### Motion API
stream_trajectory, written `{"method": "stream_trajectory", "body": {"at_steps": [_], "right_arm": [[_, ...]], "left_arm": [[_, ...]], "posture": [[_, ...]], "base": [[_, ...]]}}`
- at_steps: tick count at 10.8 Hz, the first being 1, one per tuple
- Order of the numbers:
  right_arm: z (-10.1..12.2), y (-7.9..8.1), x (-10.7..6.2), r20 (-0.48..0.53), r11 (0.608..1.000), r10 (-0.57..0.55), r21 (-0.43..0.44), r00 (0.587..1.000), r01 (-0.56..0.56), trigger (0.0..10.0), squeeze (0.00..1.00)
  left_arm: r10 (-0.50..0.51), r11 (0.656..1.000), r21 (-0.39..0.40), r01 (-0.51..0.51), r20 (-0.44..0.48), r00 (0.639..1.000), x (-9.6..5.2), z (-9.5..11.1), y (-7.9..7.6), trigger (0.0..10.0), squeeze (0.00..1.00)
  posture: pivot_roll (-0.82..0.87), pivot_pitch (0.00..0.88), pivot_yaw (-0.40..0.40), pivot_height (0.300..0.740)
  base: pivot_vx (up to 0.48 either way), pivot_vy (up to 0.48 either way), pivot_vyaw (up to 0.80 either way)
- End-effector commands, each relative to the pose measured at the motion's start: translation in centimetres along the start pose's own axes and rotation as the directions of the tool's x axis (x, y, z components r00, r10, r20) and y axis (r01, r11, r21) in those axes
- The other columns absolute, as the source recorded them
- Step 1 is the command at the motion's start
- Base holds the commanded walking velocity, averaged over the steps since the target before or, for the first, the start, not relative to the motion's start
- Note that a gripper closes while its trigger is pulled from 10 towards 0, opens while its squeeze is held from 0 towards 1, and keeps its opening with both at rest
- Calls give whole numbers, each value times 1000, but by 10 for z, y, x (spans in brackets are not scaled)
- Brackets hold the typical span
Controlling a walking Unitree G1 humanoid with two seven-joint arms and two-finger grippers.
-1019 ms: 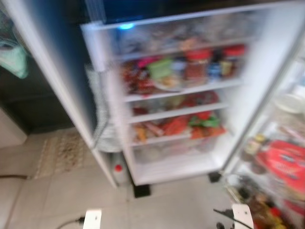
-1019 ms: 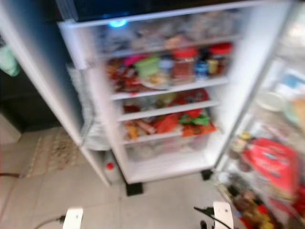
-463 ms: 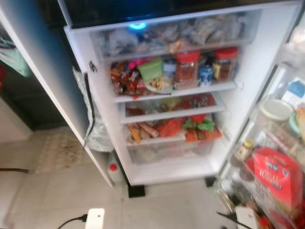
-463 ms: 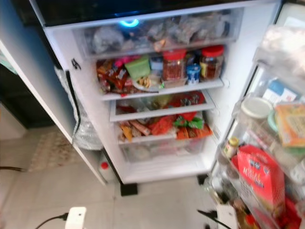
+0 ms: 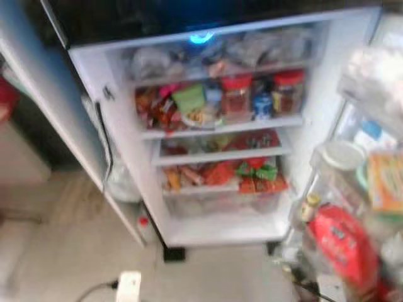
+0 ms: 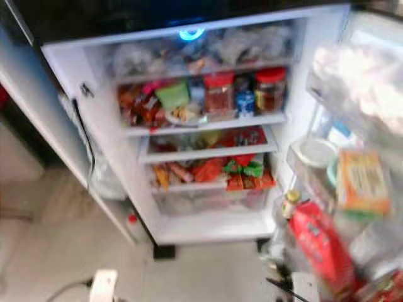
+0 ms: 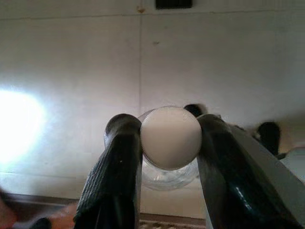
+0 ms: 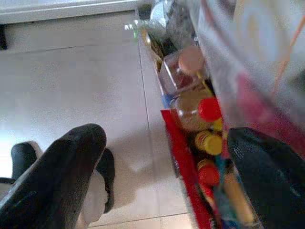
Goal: Restocking fridge
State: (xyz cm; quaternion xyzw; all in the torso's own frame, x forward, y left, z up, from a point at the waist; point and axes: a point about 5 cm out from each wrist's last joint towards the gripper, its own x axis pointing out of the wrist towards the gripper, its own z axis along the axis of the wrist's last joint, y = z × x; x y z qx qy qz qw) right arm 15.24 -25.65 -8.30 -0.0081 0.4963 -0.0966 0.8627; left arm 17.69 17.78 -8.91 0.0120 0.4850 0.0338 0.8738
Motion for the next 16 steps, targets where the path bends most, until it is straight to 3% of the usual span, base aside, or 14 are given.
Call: {"method": "stream_trajectory", "body": {"at_steps": [1, 3, 4, 6, 8, 10, 16], "right_arm": [[-2, 6, 1, -6, 1000, 20, 8, 1000, -20, 10000, 0], [-1, 6, 0, -7, 1000, 28, -2, 1000, -28, 10000, 0], [-1, 6, 0, -8, 1000, 31, -6, 999, -31, 10000, 0], [-1, 5, 0, -9, 1000, 29, -4, 1000, -29, 10000, 0], [-2, 4, 0, -20, 999, 31, -29, 999, -32, 10000, 0], [-2, 2, 0, -19, 999, 19, -48, 1000, -20, 10000, 0], [-3, 2, 0, -22, 998, 18, -56, 1000, -19, 10000, 0]], "left_arm": [[29, 999, 21, -30, 40, 999, -1, 1, 6, 10000, 0], [51, 999, 3, -53, 214, 976, -2, 24, 15, 10000, 0], [31, 999, -21, -24, 440, 897, -9, 78, 39, 10000, 0], [-39, 998, -10, 57, 604, 796, -19, 103, 28, 10000, 0], [-116, 990, 22, 139, 692, 712, -28, 117, 7, 10000, 0], [-170, 977, 25, 213, 692, 702, -28, 114, -4, 10000, 0], [-171, 976, 25, 218, 708, 685, -33, 114, 0, 10000, 0]], "posture": [[-99, 0, 79, 740], [-88, 3, 76, 740], [-88, 3, 76, 740], [-94, 16, 80, 740], [-78, 12, 76, 740], [-68, 11, 70, 740], [-62, 3, 71, 740]], "base": [[0, 0, 0], [0, 0, 0], [0, 0, 0], [0, 0, 0], [0, 0, 0], [0, 0, 0], [0, 0, 0]]}}
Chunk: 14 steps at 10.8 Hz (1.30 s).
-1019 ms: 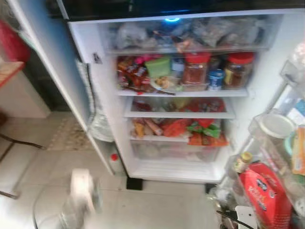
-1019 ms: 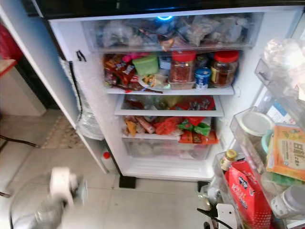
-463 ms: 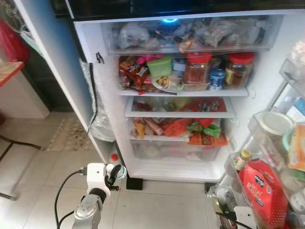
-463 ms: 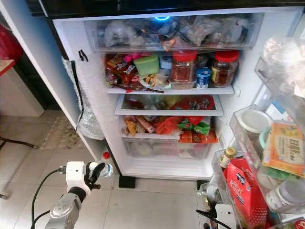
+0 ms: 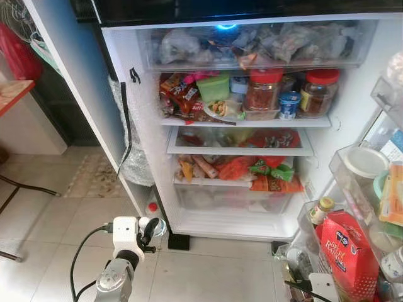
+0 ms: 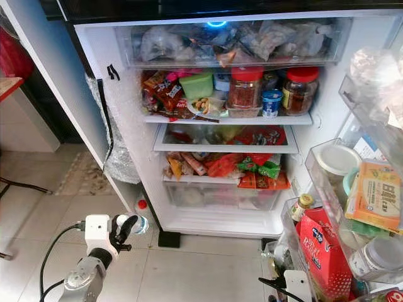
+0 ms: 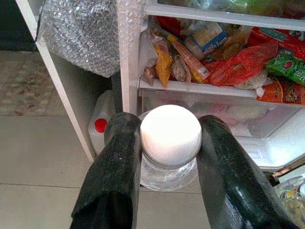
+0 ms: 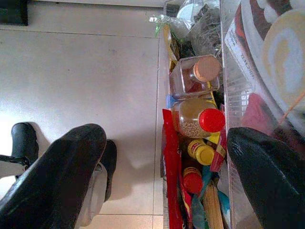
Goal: Restocking fridge
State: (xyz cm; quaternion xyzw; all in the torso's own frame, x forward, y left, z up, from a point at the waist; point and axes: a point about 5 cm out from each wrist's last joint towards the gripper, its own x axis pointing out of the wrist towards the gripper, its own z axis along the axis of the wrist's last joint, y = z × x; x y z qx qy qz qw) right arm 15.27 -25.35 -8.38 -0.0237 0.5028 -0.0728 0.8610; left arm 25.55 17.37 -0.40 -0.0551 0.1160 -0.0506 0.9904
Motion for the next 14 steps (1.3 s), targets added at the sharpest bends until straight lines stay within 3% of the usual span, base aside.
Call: {"method": "stream_trajectory", "body": {"at_steps": [1, 4, 6, 8, 10, 14], "right_arm": [[-3, -1, 0, -12, 1000, -7, -4, 1000, 6, 10000, 0], [-3, -1, 0, -12, 1000, -6, -4, 1000, 6, 10000, 0], [-8, -2, -1, -32, 1000, -26, -4, 999, 26, 10000, 0], [-6, -2, -1, -32, 1000, -26, 2, 999, 26, 10000, 0], [-6, -1, 0, -35, 1000, -12, -7, 999, 11, 10000, 0], [-4, 0, 0, -22, 1000, -11, 4, 1000, 11, 10000, 0]], "left_arm": [[-2, 1000, 3, 2, 10, 1000, 0, 3, 2, 10000, 0], [-3, 1000, 2, 3, 9, 1000, -1, 3, 2, 10000, 0], [-50, 998, -39, 50, -4, 999, 7, 8, -2, 10000, 0], [-46, 998, -51, 45, -7, 999, 8, 9, -1, 10000, 0], [-50, 997, -55, 49, -9, 999, 8, 9, -1, 10000, 0], [-51, 997, -63, 50, -11, 999, 8, 9, 0, 10000, 0]], "posture": [[-62, 3, 71, 740], [-62, 3, 71, 740], [-69, 26, 76, 740], [-70, 27, 74, 740], [-69, 27, 74, 740], [-68, 28, 75, 740]], "base": [[0, 0, 0], [0, 0, 0], [270, 0, 0], [306, 0, 0], [332, 0, -794], [330, 0, 0]]}}
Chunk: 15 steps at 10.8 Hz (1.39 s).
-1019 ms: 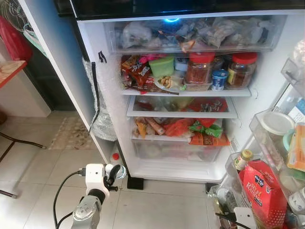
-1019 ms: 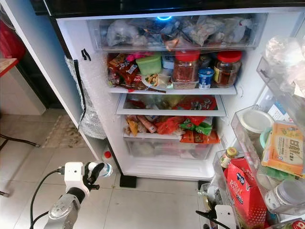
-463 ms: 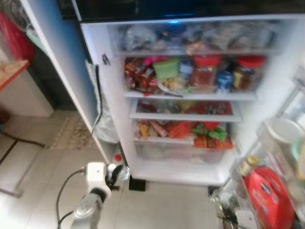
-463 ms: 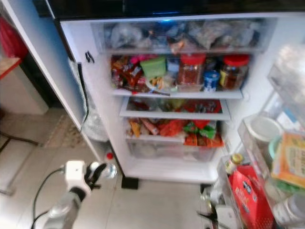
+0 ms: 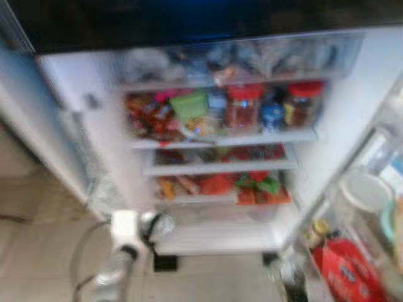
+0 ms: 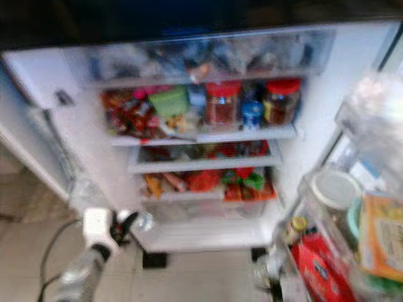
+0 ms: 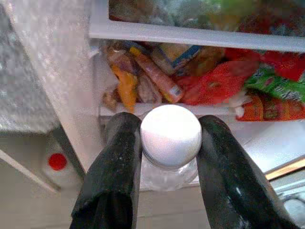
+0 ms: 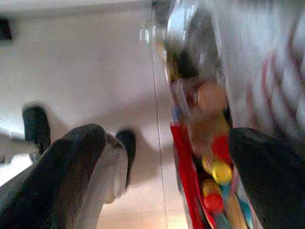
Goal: Restocking fridge
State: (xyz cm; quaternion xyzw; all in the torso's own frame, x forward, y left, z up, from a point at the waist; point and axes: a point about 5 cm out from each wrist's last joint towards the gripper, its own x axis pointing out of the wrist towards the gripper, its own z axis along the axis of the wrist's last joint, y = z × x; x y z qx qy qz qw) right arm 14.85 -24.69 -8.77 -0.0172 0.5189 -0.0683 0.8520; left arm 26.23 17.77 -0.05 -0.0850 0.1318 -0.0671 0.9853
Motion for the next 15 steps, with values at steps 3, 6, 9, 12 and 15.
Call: {"method": "stream_trajectory", "body": {"at_steps": [3, 6, 9, 12, 15], "right_arm": [[2, -6, -1, 17, 1000, -16, -2, 1000, 16, 10000, 0], [3, -5, -1, 19, 1000, -12, 0, 1000, 12, 10000, 0], [3, -5, -1, 21, 1000, -11, 8, 1000, 10, 10000, 0], [3, -4, 0, 22, 1000, -9, 11, 1000, 9, 10000, 0], [2, -3, 0, 13, 1000, -7, 12, 1000, 7, 10000, 0]], "left_arm": [[-19, 1000, -1, 19, 25, 1000, 4, 6, -5, 10000, 0], [-27, 1000, 10, 26, 42, 999, 6, 10, -6, 10000, 0], [-51, 998, 27, 50, 57, 997, 9, 15, -10, 10000, 0], [-121, 990, 85, 115, 73, 990, 11, 21, -19, 10000, 0], [-173, 979, 120, 165, 60, 983, 11, 21, -23, 10000, 0]], "posture": [[-78, 30, 77, 740], [-73, 28, 77, 740], [-79, 29, 80, 740], [-75, 27, 83, 740], [-75, 24, 88, 740]], "base": [[329, 0, 0], [324, 0, 0], [216, 0, 0], [0, 0, 0], [0, 0, 0]]}}
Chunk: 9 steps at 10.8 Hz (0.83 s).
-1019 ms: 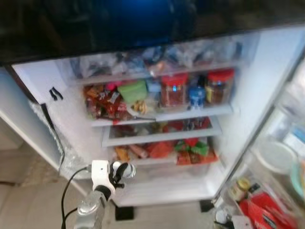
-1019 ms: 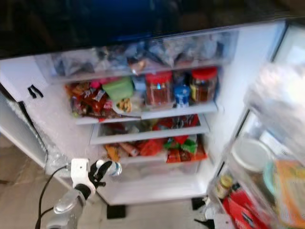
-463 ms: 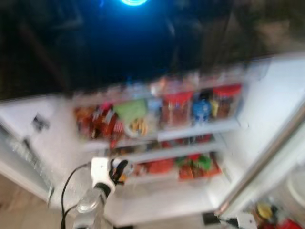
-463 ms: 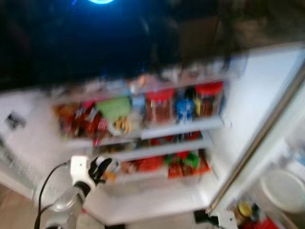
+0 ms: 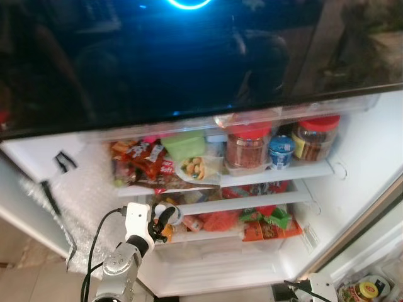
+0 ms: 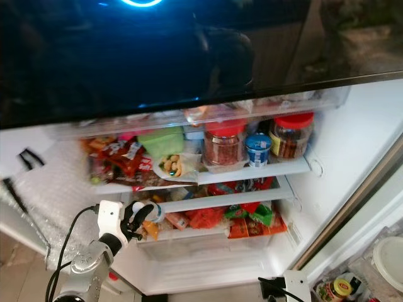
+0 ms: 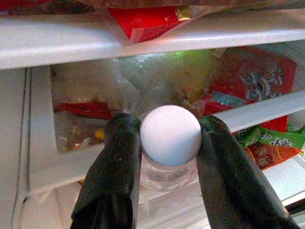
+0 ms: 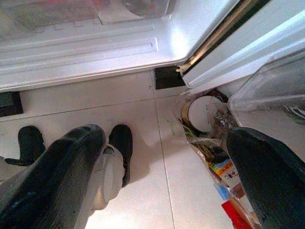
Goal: Restocking fridge
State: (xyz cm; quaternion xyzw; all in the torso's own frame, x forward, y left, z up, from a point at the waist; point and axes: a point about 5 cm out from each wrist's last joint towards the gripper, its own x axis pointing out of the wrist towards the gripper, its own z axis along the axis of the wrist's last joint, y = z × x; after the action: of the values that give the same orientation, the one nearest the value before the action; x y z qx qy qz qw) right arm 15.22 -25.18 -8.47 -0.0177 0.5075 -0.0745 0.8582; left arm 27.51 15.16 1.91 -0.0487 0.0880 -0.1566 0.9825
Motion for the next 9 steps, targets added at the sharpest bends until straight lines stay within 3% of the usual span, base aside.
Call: {"method": "stream_trajectory", "body": {"at_steps": [1, 6, 9], "right_arm": [[-3, 2, 0, -15, 1000, 3, 5, 1000, -3, 10000, 0], [-4, 4, 0, -23, 1000, 17, 0, 1000, -17, 10000, 0], [-3, 3, 0, -15, 1000, 16, 5, 1000, -16, 10000, 0]], "left_arm": [[-2, 1000, 21, 2, 5, 1000, -1, 3, 4, 10000, 0], [-54, 995, 88, 53, 7, 999, 2, 9, 0, 10000, 0], [-112, 983, 147, 110, 6, 994, 6, 13, -7, 10000, 0]], "posture": [[-75, 24, 88, 740], [-78, 18, 97, 680], [-73, 30, 89, 675]], "base": [[0, 0, 0], [0, 0, 0], [0, 0, 0]]}}
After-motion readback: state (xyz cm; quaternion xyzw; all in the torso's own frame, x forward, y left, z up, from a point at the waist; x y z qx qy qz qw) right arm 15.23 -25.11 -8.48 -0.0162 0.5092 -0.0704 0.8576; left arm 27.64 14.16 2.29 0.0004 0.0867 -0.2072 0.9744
